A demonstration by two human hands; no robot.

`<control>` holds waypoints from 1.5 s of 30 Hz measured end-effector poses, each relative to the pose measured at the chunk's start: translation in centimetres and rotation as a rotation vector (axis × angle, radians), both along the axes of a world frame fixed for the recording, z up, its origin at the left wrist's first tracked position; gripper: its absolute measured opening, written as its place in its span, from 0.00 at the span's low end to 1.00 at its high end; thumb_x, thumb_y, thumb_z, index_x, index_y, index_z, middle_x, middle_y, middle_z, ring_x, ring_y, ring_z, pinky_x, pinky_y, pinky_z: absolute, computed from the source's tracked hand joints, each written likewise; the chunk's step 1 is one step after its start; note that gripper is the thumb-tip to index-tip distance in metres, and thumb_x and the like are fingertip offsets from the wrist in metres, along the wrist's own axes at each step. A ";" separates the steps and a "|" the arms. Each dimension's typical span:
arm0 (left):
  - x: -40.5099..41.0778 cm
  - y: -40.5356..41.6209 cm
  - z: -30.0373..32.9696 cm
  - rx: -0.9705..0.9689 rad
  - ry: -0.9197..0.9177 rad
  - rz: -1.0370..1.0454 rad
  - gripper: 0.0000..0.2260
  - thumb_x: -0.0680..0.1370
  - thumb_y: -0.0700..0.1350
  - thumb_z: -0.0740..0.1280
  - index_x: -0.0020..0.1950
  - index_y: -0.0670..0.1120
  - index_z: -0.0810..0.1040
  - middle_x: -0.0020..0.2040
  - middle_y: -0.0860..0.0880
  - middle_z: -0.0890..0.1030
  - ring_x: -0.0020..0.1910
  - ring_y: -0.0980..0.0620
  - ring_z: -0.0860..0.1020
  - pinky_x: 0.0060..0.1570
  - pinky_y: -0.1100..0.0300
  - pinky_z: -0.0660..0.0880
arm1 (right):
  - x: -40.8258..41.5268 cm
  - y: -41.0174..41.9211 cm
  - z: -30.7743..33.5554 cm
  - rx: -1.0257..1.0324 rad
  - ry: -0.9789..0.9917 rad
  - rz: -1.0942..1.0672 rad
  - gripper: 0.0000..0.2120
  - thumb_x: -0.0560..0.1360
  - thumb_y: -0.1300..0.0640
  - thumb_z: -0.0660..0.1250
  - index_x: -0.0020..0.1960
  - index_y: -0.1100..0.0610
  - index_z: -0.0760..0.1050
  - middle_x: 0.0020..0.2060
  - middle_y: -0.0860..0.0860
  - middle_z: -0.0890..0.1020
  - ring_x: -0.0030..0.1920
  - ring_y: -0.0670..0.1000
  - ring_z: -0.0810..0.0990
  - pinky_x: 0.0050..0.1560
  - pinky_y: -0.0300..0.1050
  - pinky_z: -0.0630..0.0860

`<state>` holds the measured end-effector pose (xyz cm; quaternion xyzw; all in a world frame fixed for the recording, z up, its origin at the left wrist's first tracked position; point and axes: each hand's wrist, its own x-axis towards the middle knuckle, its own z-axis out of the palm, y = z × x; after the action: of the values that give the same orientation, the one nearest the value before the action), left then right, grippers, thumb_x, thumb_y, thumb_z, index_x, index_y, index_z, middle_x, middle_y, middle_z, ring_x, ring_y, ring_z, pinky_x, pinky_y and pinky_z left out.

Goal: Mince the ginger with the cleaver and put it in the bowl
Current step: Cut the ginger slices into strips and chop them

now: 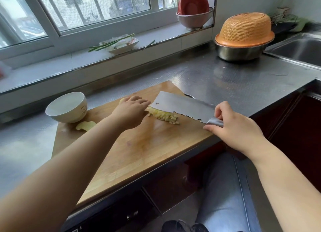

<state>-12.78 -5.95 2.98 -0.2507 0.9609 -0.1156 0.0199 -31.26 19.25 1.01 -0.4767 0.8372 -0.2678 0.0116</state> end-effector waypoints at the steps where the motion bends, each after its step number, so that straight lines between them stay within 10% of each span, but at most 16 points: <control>1: -0.1 0.2 -0.2 0.035 0.052 0.004 0.20 0.83 0.54 0.53 0.74 0.52 0.67 0.74 0.52 0.67 0.75 0.49 0.60 0.71 0.49 0.58 | 0.1 -0.1 0.0 -0.012 -0.028 -0.007 0.22 0.73 0.40 0.70 0.50 0.51 0.61 0.36 0.45 0.74 0.38 0.55 0.75 0.40 0.48 0.66; 8: -0.9 1.1 -1.6 0.234 0.535 0.099 0.17 0.83 0.52 0.55 0.57 0.49 0.82 0.62 0.50 0.74 0.64 0.48 0.66 0.63 0.53 0.63 | 1.8 -1.6 0.4 -0.146 -0.287 -0.005 0.20 0.72 0.41 0.72 0.51 0.51 0.65 0.39 0.44 0.73 0.38 0.42 0.73 0.39 0.47 0.67; 16: -1.7 0.1 -1.8 0.324 0.796 0.201 0.06 0.76 0.51 0.70 0.49 0.52 0.85 0.46 0.57 0.75 0.51 0.52 0.69 0.53 0.53 0.69 | 2.7 -3.7 1.0 -0.272 -0.540 0.019 0.18 0.72 0.43 0.73 0.49 0.47 0.65 0.39 0.50 0.76 0.40 0.52 0.79 0.39 0.47 0.73; 24: -2.4 1.5 -1.4 0.027 0.503 0.186 0.06 0.75 0.55 0.69 0.48 0.54 0.81 0.51 0.54 0.78 0.53 0.51 0.71 0.50 0.56 0.63 | 3.7 -4.4 1.7 -0.355 -0.722 -0.008 0.14 0.75 0.53 0.72 0.48 0.47 0.65 0.43 0.55 0.81 0.32 0.47 0.78 0.35 0.43 0.74; 28: -2.4 2.4 -1.8 0.056 0.458 0.133 0.16 0.78 0.43 0.63 0.63 0.57 0.78 0.61 0.53 0.75 0.60 0.49 0.68 0.55 0.55 0.63 | 4.0 -4.2 2.0 -0.315 -0.648 -0.013 0.14 0.75 0.50 0.71 0.52 0.49 0.66 0.43 0.53 0.81 0.34 0.48 0.79 0.40 0.49 0.78; 35: 1.3 3.6 -2.4 0.143 0.504 0.184 0.15 0.78 0.39 0.62 0.60 0.54 0.79 0.62 0.53 0.76 0.62 0.50 0.68 0.60 0.54 0.66 | 5.5 -5.1 2.4 -0.281 -0.622 0.053 0.11 0.76 0.49 0.70 0.53 0.47 0.69 0.45 0.52 0.81 0.36 0.49 0.79 0.38 0.45 0.76; 40: 7.6 2.4 -2.5 0.081 0.651 0.538 0.13 0.78 0.46 0.62 0.62 0.48 0.75 0.61 0.45 0.76 0.59 0.43 0.71 0.57 0.50 0.68 | 7.1 -5.7 2.7 -0.200 -0.616 0.134 0.12 0.76 0.48 0.69 0.55 0.46 0.69 0.44 0.52 0.81 0.37 0.49 0.80 0.39 0.49 0.80; 45: 13.9 2.2 -4.4 0.120 0.414 1.007 0.28 0.77 0.62 0.61 0.65 0.42 0.67 0.64 0.38 0.72 0.62 0.38 0.69 0.60 0.47 0.66 | 8.8 -6.5 2.2 -0.117 -0.603 0.202 0.12 0.75 0.45 0.70 0.53 0.43 0.69 0.44 0.49 0.81 0.40 0.51 0.81 0.46 0.55 0.81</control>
<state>1.14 -3.77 -1.45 -0.6957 0.7108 0.0151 -0.1026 -22.43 12.74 3.19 -0.4565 0.7275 -0.4423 0.2582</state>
